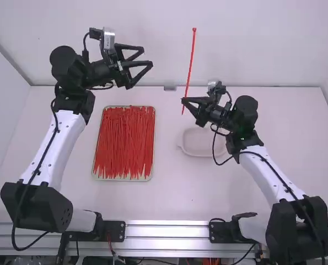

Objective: Fasten the cable tie

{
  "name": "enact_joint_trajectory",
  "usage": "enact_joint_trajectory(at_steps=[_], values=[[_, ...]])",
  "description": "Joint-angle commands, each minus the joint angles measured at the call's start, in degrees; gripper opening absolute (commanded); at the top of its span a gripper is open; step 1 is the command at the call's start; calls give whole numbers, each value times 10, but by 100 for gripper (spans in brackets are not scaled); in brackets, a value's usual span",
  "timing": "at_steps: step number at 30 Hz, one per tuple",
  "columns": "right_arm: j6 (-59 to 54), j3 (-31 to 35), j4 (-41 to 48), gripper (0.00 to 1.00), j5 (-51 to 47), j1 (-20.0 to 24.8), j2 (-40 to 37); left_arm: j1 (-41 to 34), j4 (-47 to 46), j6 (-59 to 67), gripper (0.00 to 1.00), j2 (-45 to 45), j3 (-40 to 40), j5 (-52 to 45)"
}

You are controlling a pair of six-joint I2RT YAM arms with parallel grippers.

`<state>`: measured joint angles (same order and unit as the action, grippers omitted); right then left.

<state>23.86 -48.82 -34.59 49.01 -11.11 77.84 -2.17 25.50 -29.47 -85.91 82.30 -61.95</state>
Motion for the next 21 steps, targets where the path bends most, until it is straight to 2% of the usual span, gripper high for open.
enact_joint_trajectory(at_steps=[1, 5, 8, 12, 21], values=[[7, -28, 9, 0, -37, 9, -4, 9, -5, 10, 99, 5, 13, 42], [-14, -57, 71, 0, -86, 11, -4, 11, -11, 23, 99, 5, 13, 49], [-51, -93, 156, 0, -168, 1, -4, 9, -15, 24, 99, 5, 13, 60], [-75, -127, 223, 0, -258, -16, -4, 12, -13, 36, 99, 5, 13, 62], [-78, -176, 343, 0, -567, -87, -4, 11, -15, 31, 99, 5, 13, 91]])
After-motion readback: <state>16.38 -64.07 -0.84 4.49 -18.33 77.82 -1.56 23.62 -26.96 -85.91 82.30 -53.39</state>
